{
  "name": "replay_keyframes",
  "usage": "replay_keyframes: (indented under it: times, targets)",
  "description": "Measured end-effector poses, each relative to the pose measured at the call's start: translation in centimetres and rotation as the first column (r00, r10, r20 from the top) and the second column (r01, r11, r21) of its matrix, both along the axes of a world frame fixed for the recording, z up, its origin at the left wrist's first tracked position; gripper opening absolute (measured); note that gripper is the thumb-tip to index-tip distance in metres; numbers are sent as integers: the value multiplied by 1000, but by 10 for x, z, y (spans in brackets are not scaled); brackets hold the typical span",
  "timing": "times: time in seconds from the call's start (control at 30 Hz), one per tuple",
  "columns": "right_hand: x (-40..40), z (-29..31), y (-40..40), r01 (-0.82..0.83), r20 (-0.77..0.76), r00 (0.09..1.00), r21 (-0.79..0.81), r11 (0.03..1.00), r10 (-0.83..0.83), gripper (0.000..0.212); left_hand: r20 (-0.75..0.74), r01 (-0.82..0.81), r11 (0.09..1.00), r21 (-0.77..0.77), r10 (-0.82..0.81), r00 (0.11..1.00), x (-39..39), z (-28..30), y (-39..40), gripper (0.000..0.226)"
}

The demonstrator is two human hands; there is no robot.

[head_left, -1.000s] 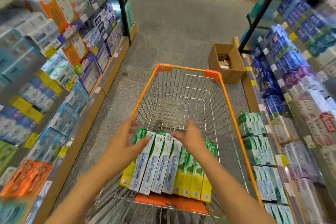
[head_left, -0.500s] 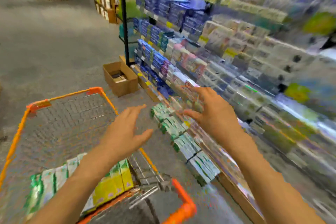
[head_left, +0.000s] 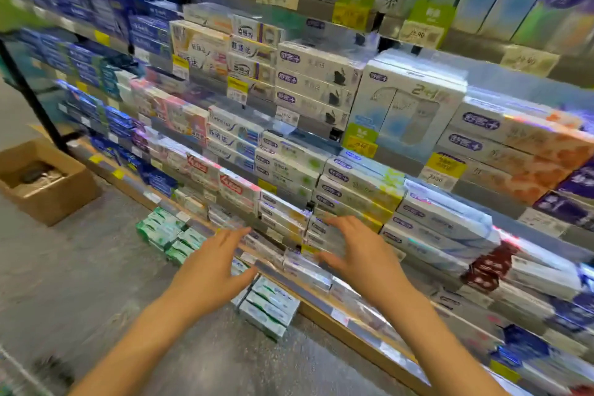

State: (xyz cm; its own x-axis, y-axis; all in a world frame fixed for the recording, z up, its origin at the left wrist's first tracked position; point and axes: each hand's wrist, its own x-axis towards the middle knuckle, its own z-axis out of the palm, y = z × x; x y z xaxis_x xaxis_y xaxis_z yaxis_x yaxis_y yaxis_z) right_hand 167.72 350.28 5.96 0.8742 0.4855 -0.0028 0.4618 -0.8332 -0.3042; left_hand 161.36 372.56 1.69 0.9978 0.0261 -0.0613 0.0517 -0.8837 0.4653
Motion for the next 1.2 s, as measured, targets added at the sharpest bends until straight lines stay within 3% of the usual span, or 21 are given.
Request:
replay_keyframes:
  times: [0.1, 0.3, 0.47, 0.57, 0.63, 0.73, 0.83, 0.93, 1.1, 1.2]
  targets:
    - [45, -27, -4, -2, -59, 998, 4, 1000, 2, 59, -87, 19, 999, 34, -16, 996, 45, -30, -3, 71]
    - [101, -117, 8, 27, -317, 948, -9, 1000, -28, 59, -340, 123, 974, 192, -51, 939, 104, -127, 8, 73]
    - [131, -263, 26, 159, -628, 771, 27, 987, -107, 57, -544, 350, 871, 346, -117, 831, 149, -249, 25, 75]
    - [148, -373, 33, 274, -739, 652, 20, 962, -170, 63, -587, 443, 812, 380, -158, 794, 180, -343, 35, 76]
    - [161, -449, 37, 276, -719, 663, -21, 961, -206, 60, -597, 483, 777, 403, -177, 782, 199, -408, 39, 82]
    - [179, -556, 44, 189, -625, 754, -88, 978, -202, 57, -620, 564, 703, 433, -222, 752, 224, -510, 36, 99]
    - [184, -658, 58, 27, -522, 838, -251, 968, -158, 79, -639, 654, 604, 456, -289, 713, 240, -616, 31, 117]
    - [183, -745, 75, -37, -452, 887, -278, 960, -97, 96, -628, 713, 509, 482, -367, 686, 252, -706, 31, 122]
    - [175, -823, 90, -120, -348, 938, -313, 942, 4, 109, -587, 715, 487, 502, -415, 695, 260, -782, 39, 112]
    - [165, -853, 94, -65, -228, 974, -308, 949, -7, 121, -322, 641, 518, 567, -577, 751, 258, -808, 46, 114]
